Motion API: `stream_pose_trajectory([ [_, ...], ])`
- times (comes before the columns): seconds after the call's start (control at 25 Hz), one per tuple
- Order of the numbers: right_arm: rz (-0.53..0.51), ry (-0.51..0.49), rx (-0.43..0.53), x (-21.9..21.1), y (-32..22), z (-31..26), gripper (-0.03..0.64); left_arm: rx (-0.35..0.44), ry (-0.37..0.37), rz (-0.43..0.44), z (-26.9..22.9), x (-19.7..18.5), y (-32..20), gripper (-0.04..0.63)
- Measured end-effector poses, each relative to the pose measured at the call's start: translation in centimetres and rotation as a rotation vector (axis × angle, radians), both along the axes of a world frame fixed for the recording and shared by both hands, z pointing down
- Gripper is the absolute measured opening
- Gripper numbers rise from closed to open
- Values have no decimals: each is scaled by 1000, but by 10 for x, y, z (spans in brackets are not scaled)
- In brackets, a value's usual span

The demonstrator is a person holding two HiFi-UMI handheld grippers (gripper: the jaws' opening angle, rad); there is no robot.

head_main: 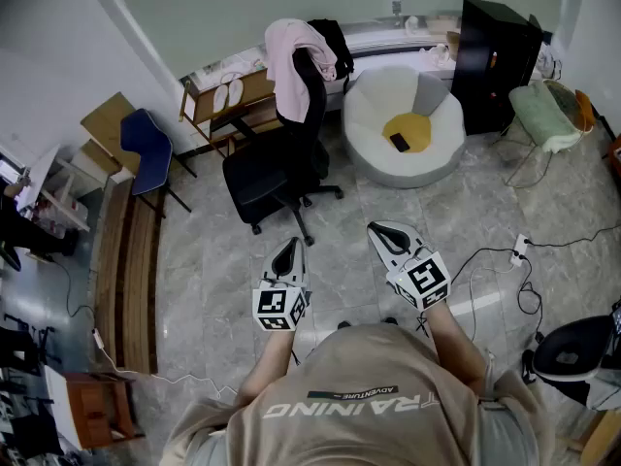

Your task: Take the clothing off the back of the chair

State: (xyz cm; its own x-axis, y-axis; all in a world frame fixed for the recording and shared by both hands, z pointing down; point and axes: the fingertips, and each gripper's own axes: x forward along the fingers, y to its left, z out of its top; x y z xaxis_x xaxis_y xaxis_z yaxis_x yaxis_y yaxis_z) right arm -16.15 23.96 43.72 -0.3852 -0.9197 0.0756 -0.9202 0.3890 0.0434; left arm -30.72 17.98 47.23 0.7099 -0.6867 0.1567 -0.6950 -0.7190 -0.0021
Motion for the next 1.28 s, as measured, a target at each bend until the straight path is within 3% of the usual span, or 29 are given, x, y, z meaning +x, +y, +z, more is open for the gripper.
stream_pose_trajectory([
  [0.48,-18,0,-4,-7,-15,2,35,33,-2,-10,-14,-7,-8,13],
  [0.72,-56,-30,-16,-28,-20,8,37,-6,-1,-4,-1,-20,-14,12],
  [1.04,1,-7,-63,-44,-31,26,37,-61,-4,75,22,-30,-39,13],
  [1.28,48,-4,-127,-30,-35,41,37,-74,-1,105,28,-15,-52,13],
])
